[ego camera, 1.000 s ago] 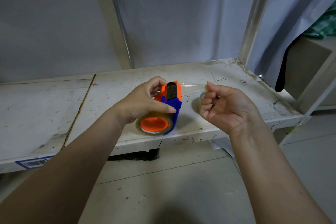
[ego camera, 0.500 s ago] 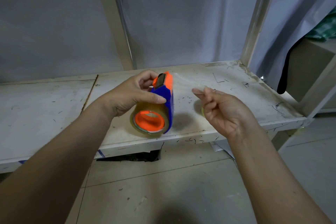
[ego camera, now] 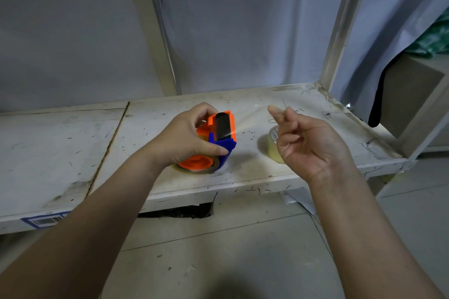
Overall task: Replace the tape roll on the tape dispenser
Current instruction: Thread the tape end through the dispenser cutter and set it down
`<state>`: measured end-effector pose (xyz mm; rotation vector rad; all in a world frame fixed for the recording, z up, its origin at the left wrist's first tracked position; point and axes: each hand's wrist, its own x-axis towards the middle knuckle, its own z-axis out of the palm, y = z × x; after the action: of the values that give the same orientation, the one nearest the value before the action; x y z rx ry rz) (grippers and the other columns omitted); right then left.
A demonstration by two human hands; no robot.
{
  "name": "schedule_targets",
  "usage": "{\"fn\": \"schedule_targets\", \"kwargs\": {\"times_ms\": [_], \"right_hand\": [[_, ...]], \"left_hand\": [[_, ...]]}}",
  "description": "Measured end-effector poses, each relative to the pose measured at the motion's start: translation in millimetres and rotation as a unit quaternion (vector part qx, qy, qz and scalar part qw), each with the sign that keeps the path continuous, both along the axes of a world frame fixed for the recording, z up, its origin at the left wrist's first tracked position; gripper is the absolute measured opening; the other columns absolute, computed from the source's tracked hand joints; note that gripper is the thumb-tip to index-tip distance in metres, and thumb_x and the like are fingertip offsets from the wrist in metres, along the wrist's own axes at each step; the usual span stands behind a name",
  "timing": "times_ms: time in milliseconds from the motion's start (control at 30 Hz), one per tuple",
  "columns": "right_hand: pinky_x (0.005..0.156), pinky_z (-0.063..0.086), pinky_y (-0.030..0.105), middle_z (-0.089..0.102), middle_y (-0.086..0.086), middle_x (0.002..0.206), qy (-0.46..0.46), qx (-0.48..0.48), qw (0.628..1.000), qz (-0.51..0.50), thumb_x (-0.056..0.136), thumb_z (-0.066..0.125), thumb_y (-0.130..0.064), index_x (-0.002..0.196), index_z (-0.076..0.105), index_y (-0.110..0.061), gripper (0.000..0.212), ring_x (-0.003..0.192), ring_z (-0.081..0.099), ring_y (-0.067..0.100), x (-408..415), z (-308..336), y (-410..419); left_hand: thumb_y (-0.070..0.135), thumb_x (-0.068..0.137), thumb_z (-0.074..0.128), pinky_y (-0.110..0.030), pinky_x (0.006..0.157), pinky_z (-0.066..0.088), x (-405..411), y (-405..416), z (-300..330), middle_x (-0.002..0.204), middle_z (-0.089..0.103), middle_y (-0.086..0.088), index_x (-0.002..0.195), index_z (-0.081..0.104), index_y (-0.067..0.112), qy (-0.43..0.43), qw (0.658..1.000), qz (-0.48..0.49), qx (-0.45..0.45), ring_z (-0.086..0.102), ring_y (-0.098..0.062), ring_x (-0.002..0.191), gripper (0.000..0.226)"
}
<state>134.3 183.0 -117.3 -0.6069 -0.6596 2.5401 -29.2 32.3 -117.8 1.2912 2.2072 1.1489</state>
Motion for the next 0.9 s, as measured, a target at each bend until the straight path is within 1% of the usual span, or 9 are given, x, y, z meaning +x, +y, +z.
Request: {"fn": "schedule_targets", "kwargs": {"times_ms": [67, 133, 267, 367, 467, 567, 667, 800, 900], "right_hand": [[0.032, 0.031, 0.009, 0.075, 0.006, 0.077, -0.001, 0.009, 1.0, -0.009, 0.091, 0.053, -0.009, 0.092, 0.056, -0.004, 0.006, 0.036, 0.048, 0.0, 1.5, 1.1, 3.1], [0.032, 0.028, 0.008, 0.074, 0.006, 0.073, -0.01, 0.024, 1.0, -0.013, 0.091, 0.052, -0.009, 0.089, 0.057, -0.004, 0.007, 0.035, 0.046, 0.0, 3.9, 1.8, 6.4], [0.032, 0.026, 0.007, 0.072, 0.005, 0.069, -0.041, 0.056, 0.998, 0.005, 0.092, 0.051, -0.008, 0.082, 0.059, -0.003, 0.014, 0.035, 0.044, 0.0, 8.6, -1.0, 10.9], [0.031, 0.03, 0.008, 0.073, 0.005, 0.071, -0.056, 0.067, 0.996, 0.017, 0.092, 0.052, -0.008, 0.089, 0.055, -0.004, 0.006, 0.035, 0.046, 0.0, 9.0, -2.8, 11.7], [0.033, 0.036, 0.008, 0.073, 0.007, 0.067, -0.06, 0.072, 0.996, 0.01, 0.093, 0.051, -0.006, 0.086, 0.056, -0.003, 0.009, 0.036, 0.051, 0.0, 7.7, -4.2, 10.6], [0.038, 0.045, 0.008, 0.071, 0.008, 0.06, -0.048, 0.069, 0.996, 0.003, 0.093, 0.049, -0.001, 0.087, 0.056, 0.0, 0.009, 0.041, 0.059, 0.002, 4.8, -6.1, 8.3], [0.047, 0.052, 0.012, 0.074, 0.011, 0.066, -0.022, 0.083, 0.996, 0.009, 0.089, 0.052, 0.003, 0.089, 0.057, 0.001, 0.006, 0.054, 0.069, 0.007, 1.3, -9.1, 3.9], [0.051, 0.053, 0.014, 0.075, 0.008, 0.071, -0.022, 0.152, 0.988, 0.023, 0.085, 0.054, 0.008, 0.081, 0.058, -0.008, 0.017, 0.059, 0.07, 0.009, -1.2, -7.3, -5.9], [0.049, 0.053, 0.014, 0.074, 0.006, 0.074, -0.045, 0.157, 0.984, 0.065, 0.084, 0.058, 0.005, 0.098, 0.064, -0.009, 0.02, 0.055, 0.066, 0.007, -0.8, -5.1, -8.9]], "left_hand": [[0.027, 0.056, 0.089, -0.026, 0.077, 0.048, 3.3, 1.6, 3.8, 0.096, 0.061, 0.017, 0.097, 0.053, 0.036, 0.041, 0.999, -0.009, -0.011, 0.058, -0.007, 0.095, 0.055], [0.027, 0.056, 0.089, -0.027, 0.078, 0.048, 5.9, 2.0, 7.5, 0.095, 0.061, 0.017, 0.095, 0.053, 0.036, 0.045, 0.999, -0.015, -0.008, 0.058, -0.007, 0.094, 0.054], [0.023, 0.056, 0.09, -0.034, 0.087, 0.05, 3.2, -0.6, 13.1, 0.095, 0.063, 0.015, 0.098, 0.057, 0.032, 0.0, 1.0, -0.013, 0.018, 0.061, -0.009, 0.095, 0.054], [0.027, 0.052, 0.09, -0.04, 0.093, 0.051, -0.1, -1.4, 9.3, 0.098, 0.066, 0.013, 0.099, 0.058, 0.031, -0.021, 0.999, -0.01, 0.03, 0.063, -0.01, 0.098, 0.057], [0.027, 0.05, 0.089, -0.039, 0.094, 0.051, -1.6, -1.3, 3.1, 0.1, 0.069, 0.012, 0.1, 0.058, 0.028, -0.054, 0.997, 0.001, 0.048, 0.064, -0.01, 0.101, 0.059], [0.021, 0.052, 0.088, -0.034, 0.089, 0.054, 0.2, -0.2, -0.4, 0.1, 0.07, 0.008, 0.101, 0.059, 0.024, -0.106, 0.992, -0.006, 0.074, 0.066, -0.014, 0.098, 0.057], [0.013, 0.052, 0.085, -0.025, 0.075, 0.055, 1.7, 2.1, -0.7, 0.099, 0.071, -0.001, 0.104, 0.058, 0.017, -0.206, 0.969, -0.036, 0.135, 0.066, -0.016, 0.089, 0.059], [0.022, 0.043, 0.09, -0.026, 0.07, 0.055, -0.1, 1.9, 1.4, 0.1, 0.071, -0.001, 0.105, 0.059, 0.02, -0.331, 0.925, -0.07, 0.171, 0.068, -0.015, 0.089, 0.07], [0.031, 0.038, 0.093, -0.028, 0.072, 0.056, -0.7, 0.6, 0.6, 0.1, 0.071, 0.0, 0.108, 0.061, 0.023, -0.355, 0.914, -0.075, 0.179, 0.067, -0.016, 0.092, 0.077]]}}
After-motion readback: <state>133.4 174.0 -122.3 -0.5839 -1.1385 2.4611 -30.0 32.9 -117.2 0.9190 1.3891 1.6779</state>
